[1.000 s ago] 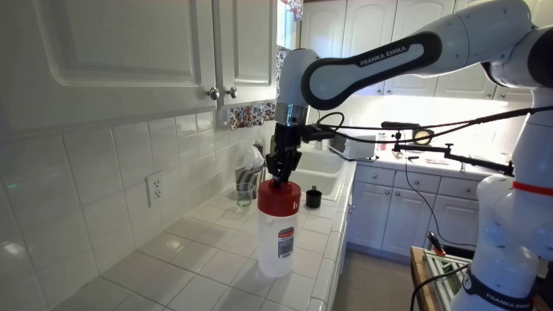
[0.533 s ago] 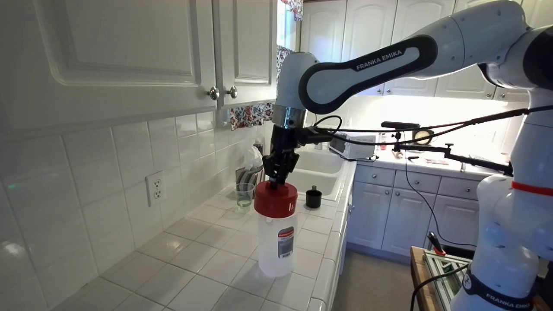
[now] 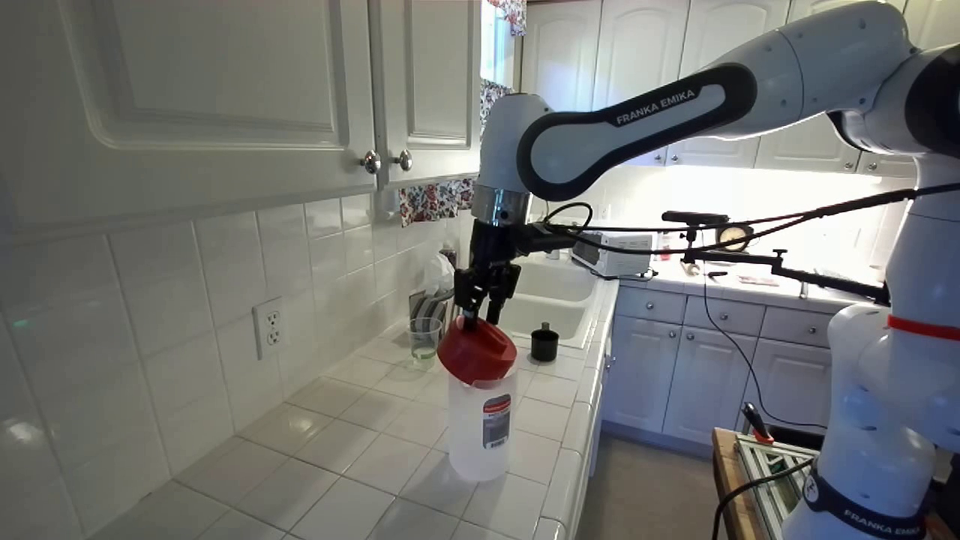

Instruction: Put the orange cup on the jar

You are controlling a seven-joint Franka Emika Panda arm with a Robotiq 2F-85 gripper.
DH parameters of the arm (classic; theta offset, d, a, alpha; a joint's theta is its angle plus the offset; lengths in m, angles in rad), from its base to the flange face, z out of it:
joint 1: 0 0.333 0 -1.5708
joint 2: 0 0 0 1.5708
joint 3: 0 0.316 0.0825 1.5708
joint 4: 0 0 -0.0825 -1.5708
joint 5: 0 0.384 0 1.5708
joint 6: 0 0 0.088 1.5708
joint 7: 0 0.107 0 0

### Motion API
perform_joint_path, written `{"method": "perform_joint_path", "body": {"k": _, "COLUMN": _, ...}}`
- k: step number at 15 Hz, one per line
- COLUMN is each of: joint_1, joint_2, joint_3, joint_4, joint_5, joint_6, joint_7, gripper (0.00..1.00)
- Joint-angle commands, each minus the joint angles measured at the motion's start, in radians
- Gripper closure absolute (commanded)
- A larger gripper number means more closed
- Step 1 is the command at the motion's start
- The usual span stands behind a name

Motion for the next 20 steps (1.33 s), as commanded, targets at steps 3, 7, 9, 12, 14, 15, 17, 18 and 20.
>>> {"method": "perform_joint_path", "body": {"k": 3, "joint_1": 0.003, "joint_2": -0.011, "joint_3": 0.0, "joint_4": 0.01, "joint_5": -0.011, "joint_6": -0.048, "joint_7": 0.015, "gripper": 0.0}}
{"method": "perform_joint_path", "body": {"k": 7, "joint_1": 0.002, "joint_2": -0.025, "joint_3": 0.001, "joint_4": 0.003, "joint_5": -0.034, "joint_6": -0.07, "joint_7": 0.01, "gripper": 0.0}}
{"method": "perform_joint_path", "body": {"k": 9, "joint_1": 0.002, "joint_2": -0.027, "joint_3": 0.001, "joint_4": -0.002, "joint_5": -0.043, "joint_6": -0.07, "joint_7": 0.008, "gripper": 0.0}}
{"method": "perform_joint_path", "body": {"k": 12, "joint_1": 0.001, "joint_2": -0.031, "joint_3": 0.0, "joint_4": -0.002, "joint_5": -0.049, "joint_6": -0.075, "joint_7": 0.005, "gripper": 0.0}}
{"method": "perform_joint_path", "body": {"k": 14, "joint_1": 0.0, "joint_2": -0.035, "joint_3": -0.001, "joint_4": -0.002, "joint_5": -0.051, "joint_6": -0.082, "joint_7": 0.005, "gripper": 0.0}}
{"method": "perform_joint_path", "body": {"k": 15, "joint_1": -0.001, "joint_2": -0.037, "joint_3": -0.001, "joint_4": -0.003, "joint_5": -0.051, "joint_6": -0.087, "joint_7": 0.007, "gripper": 0.0}}
{"method": "perform_joint_path", "body": {"k": 17, "joint_1": -0.002, "joint_2": -0.043, "joint_3": -0.003, "joint_4": -0.005, "joint_5": -0.05, "joint_6": -0.091, "joint_7": 0.007, "gripper": 0.0}}
{"method": "perform_joint_path", "body": {"k": 18, "joint_1": -0.003, "joint_2": -0.048, "joint_3": -0.003, "joint_4": -0.007, "joint_5": -0.048, "joint_6": -0.09, "joint_7": 0.006, "gripper": 0.0}}
{"method": "perform_joint_path", "body": {"k": 20, "joint_1": -0.005, "joint_2": -0.069, "joint_3": -0.007, "joint_4": -0.013, "joint_5": -0.033, "joint_6": -0.101, "joint_7": -0.009, "gripper": 0.0}}
